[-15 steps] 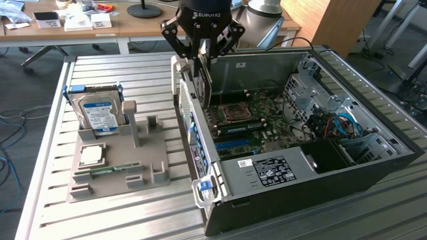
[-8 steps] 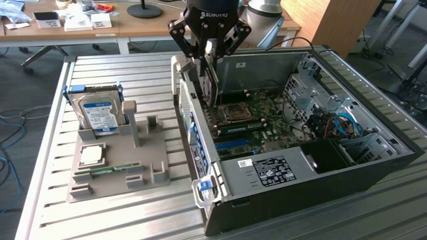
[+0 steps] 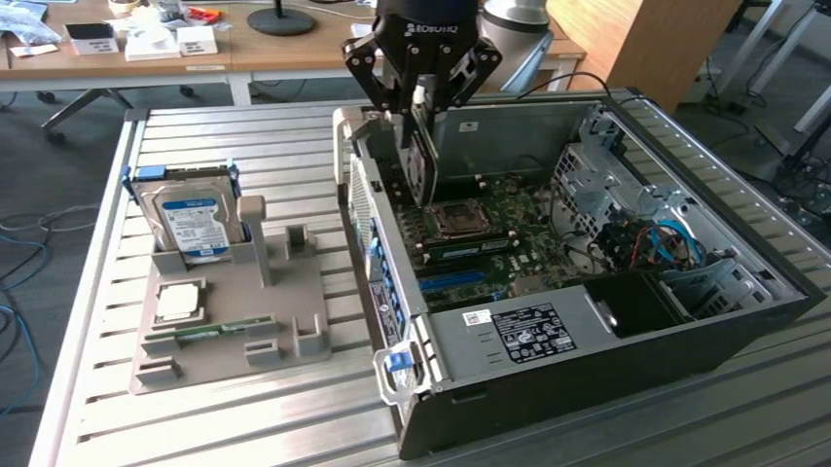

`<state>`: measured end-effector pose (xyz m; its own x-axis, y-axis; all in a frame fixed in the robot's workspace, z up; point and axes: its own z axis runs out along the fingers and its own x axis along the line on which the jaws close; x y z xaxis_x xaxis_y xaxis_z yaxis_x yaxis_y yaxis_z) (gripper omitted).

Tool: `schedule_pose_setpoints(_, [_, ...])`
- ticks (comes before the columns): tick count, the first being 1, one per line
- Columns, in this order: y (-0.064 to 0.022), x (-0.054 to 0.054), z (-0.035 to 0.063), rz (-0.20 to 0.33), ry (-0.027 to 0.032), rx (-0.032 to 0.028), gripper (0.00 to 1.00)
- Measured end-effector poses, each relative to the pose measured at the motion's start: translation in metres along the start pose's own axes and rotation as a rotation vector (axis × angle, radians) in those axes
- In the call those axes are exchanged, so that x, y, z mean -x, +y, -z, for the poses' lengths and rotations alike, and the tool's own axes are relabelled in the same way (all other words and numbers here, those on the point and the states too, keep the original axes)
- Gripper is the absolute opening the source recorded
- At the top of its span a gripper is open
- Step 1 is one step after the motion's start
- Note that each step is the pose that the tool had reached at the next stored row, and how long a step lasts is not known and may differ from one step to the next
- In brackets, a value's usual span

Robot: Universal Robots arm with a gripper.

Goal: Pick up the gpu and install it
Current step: 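Pick up the gpu and move the gpu toward the slot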

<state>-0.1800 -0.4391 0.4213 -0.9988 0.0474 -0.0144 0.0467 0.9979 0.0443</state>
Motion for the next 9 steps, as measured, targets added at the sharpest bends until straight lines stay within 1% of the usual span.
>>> schedule_pose_setpoints(4, [0.0002, 0.0053, 0.0000, 0.000, 0.0001, -0.0001, 0.27])
schedule_pose_setpoints(9, [0.0003, 0.0054, -0.0001, 0.000, 0.0000, 0.0000, 0.27])
